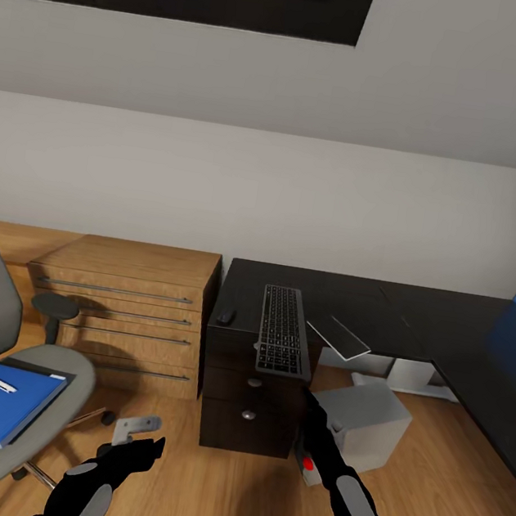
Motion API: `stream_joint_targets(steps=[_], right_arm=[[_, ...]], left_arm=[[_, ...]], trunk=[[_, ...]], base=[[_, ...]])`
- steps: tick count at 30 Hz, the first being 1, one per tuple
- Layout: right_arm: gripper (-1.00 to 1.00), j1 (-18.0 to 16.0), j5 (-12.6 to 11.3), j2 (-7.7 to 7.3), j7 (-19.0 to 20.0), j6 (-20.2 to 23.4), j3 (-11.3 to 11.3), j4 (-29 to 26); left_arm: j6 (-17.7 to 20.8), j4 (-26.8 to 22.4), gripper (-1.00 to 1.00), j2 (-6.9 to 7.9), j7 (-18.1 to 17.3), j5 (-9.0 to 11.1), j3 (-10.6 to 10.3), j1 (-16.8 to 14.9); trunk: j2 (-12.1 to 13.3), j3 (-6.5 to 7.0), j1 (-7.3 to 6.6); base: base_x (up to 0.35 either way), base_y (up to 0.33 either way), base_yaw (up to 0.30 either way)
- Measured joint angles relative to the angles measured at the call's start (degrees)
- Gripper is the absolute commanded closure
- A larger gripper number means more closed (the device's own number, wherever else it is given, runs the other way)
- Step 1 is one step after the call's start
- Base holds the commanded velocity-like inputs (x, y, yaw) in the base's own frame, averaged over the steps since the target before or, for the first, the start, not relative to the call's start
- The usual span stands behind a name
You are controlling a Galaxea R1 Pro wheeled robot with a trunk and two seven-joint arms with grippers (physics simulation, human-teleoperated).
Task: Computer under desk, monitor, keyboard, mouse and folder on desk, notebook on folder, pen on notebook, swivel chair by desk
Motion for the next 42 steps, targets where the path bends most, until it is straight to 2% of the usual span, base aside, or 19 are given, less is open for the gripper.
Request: stream_joint_targets(steps=[23,28,32,35,42], right_arm=[[-1.0,0.0,-0.23,-0.02,0.44,0.23,-0.22,-0.09],[-1.0,-0.05,0.5,0.4,0.64,0.22,-0.23,-0.46],[-1.0,-0.05,0.52,0.37,0.68,0.22,-0.22,-0.47],[-1.0,-0.06,0.48,-0.48,0.7,0.23,-0.16,-0.44],[-1.0,-0.07,0.4,-0.84,0.75,0.42,-0.15,-0.44]], left_arm=[[0.09,0.0,-1.0,0.0,0.05,0.0,0.0,0.0],[0.0,0.2,-1.0,-1.49,0.12,-0.07,-0.09,0.0],[0.0,0.26,-1.0,-1.49,0.12,-0.08,-0.16,0.0],[0.0,0.32,-1.0,-0.84,0.06,-0.03,-0.3,-0.02],[-0.06,0.37,-1.0,-0.59,0.09,-0.06,-0.4,0.0]], trunk=[[0.0,0.0,0.0],[0.0,0.0,0.0],[0.0,0.0,0.0],[0.0,0.0,0.0],[0.0,0.0,-0.02]], base=[[0.0,0.0,0.0],[0.0,0.0,0.0],[0.0,0.0,0.0],[0.0,0.0,0.0],[0.088,0.019,0.0]])
